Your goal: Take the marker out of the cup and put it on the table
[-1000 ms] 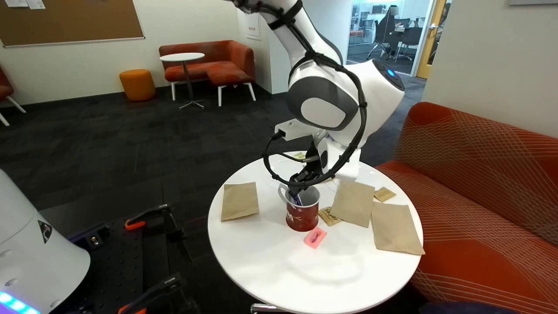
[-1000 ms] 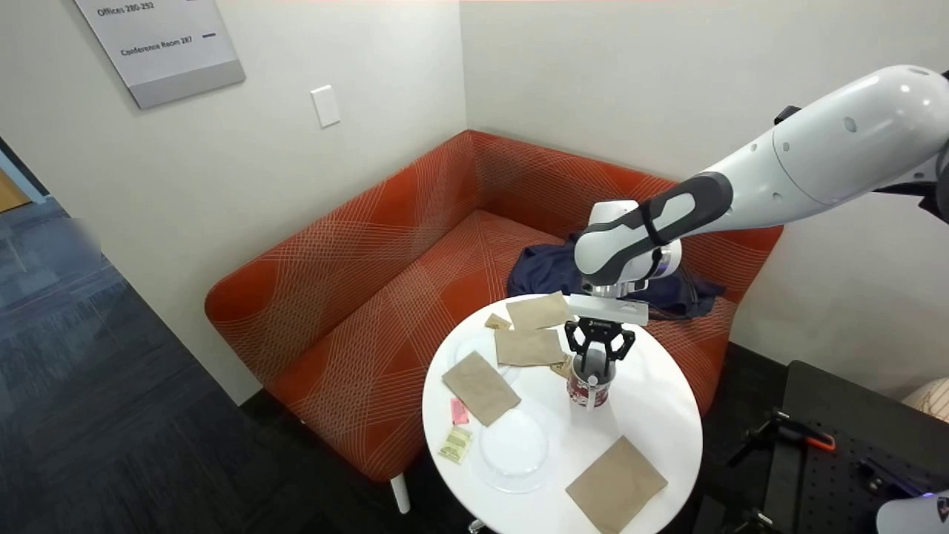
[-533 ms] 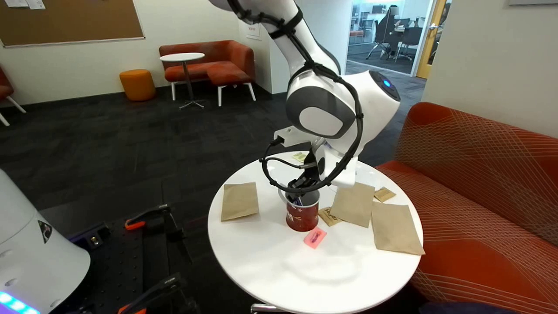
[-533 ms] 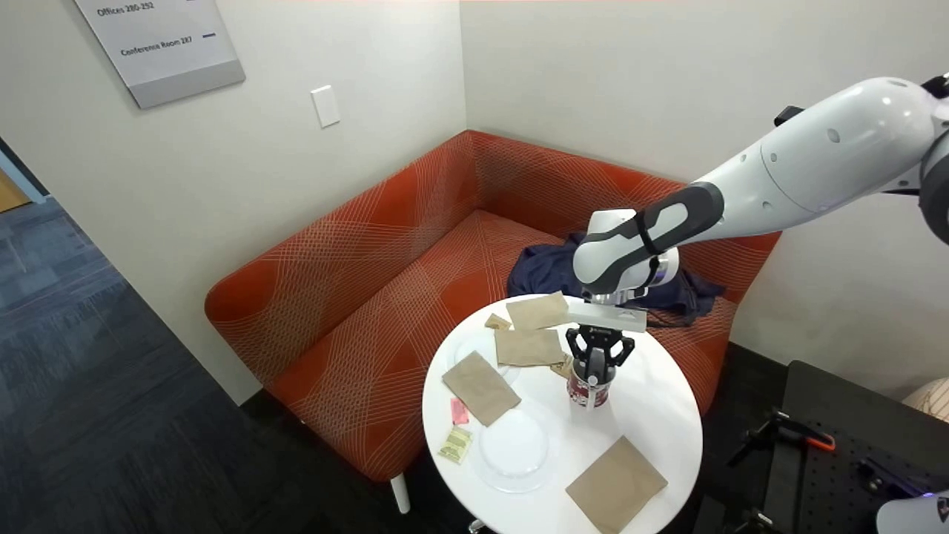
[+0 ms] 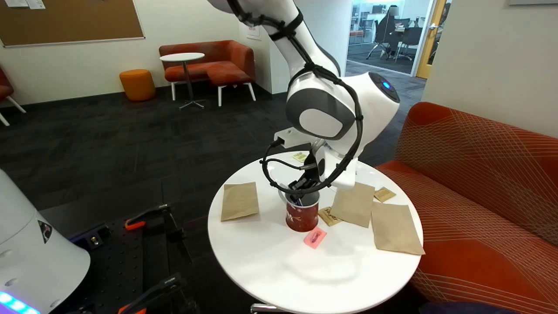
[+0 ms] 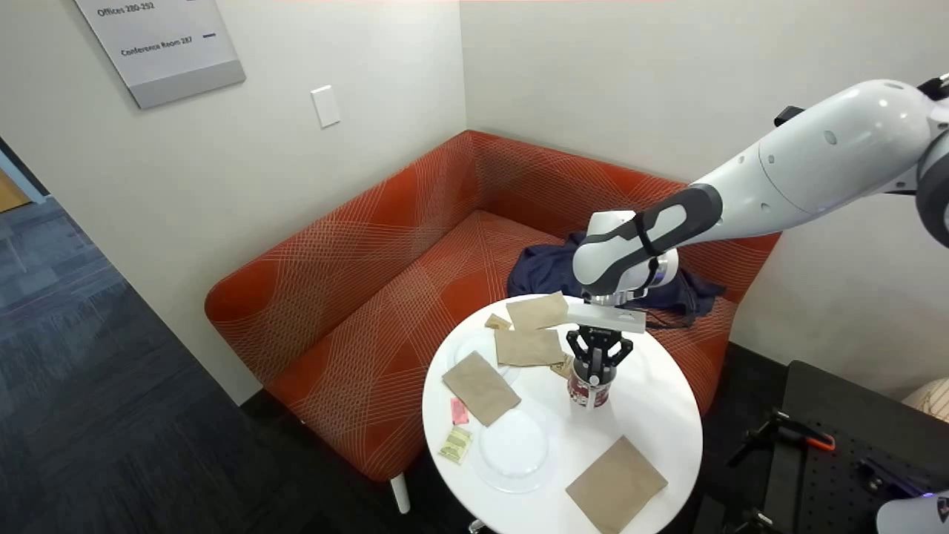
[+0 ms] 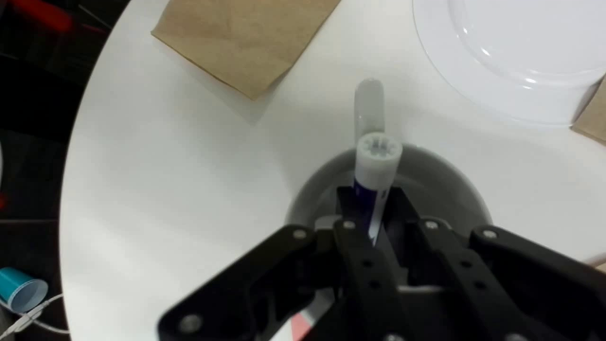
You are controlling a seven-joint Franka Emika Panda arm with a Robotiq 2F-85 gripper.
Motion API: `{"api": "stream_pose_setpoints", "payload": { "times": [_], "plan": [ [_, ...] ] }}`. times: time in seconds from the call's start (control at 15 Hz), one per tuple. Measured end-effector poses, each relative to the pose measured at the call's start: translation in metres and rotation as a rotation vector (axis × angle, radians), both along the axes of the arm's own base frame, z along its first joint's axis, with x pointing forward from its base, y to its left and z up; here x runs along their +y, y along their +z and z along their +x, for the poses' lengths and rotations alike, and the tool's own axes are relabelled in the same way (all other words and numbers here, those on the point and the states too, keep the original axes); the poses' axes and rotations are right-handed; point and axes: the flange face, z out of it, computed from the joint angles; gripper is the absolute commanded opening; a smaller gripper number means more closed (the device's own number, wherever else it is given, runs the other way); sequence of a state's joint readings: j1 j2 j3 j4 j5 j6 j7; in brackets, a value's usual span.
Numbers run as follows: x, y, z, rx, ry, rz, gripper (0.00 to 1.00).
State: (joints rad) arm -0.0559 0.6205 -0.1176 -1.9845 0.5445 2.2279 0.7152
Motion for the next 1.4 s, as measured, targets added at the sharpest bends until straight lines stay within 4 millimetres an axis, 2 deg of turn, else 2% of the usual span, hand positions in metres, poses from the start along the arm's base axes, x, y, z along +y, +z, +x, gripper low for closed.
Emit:
{"api": "stream_pose_setpoints", "payload": {
  "times": [0.13, 0.33, 0.67, 1.0, 1.2, 1.4],
  "plan": [
    [-0.001, 0.005, 0.001, -0.008, -0.002, -0.001, 0.05],
    [-0.007, 0.024, 0.003, -0.035, -0.009, -0.006, 0.05],
    [-0.018, 0.075, -0.002, -0.084, 0.004, -0.014, 0.05],
    [-0.016, 0.126, -0.007, -0.13, 0.049, -0.005, 0.05],
    [-0.017, 0.15, -0.008, -0.163, 0.075, -0.022, 0.05],
    [-0.019, 0.164, -0.008, -0.186, 0.082, -0.04, 0.05]
  ]
}}
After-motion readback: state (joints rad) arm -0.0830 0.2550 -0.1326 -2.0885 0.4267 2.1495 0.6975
